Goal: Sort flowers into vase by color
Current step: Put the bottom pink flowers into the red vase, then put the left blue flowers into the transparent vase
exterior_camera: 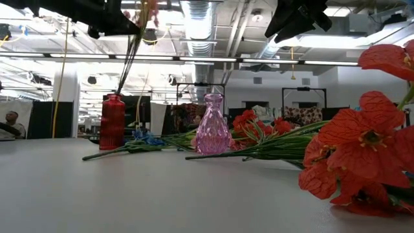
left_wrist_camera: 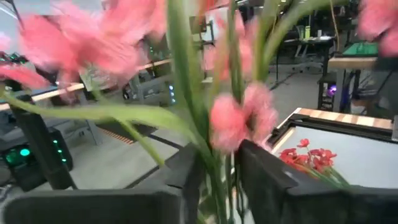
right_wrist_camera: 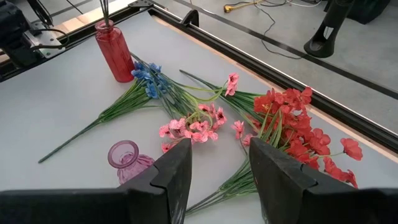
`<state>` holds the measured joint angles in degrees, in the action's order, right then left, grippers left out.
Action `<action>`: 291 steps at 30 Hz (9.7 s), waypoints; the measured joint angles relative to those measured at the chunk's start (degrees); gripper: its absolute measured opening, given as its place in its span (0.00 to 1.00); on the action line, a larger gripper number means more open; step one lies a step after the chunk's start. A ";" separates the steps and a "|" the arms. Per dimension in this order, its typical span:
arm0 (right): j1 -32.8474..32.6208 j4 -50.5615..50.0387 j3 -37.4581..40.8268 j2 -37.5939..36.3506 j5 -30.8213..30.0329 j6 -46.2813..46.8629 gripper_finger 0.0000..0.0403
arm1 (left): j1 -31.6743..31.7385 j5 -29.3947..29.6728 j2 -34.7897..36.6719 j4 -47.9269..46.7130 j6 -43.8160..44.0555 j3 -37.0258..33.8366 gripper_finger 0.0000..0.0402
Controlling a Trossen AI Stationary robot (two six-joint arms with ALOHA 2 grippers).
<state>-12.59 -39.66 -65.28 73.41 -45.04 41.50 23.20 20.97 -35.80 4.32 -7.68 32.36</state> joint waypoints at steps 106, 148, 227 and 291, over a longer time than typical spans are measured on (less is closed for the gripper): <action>-0.01 0.04 0.00 -0.02 0.09 0.07 0.46 | -29.68 -4.18 -26.42 -32.06 57.17 0.02 0.40; -0.01 0.02 0.00 -0.02 0.17 0.05 0.46 | -29.94 1.93 -46.39 -14.69 64.35 0.00 0.03; -0.03 23.13 0.02 -0.02 16.61 -13.95 0.46 | -29.81 -11.89 -14.17 20.77 14.66 0.00 0.05; -9.13 25.89 -0.02 -7.50 16.16 -22.84 0.08 | -30.01 -17.13 -53.06 48.25 13.11 9.01 0.40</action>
<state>-21.72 -13.77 -65.30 65.90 -28.88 18.65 -6.81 3.84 -88.86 52.57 5.43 41.36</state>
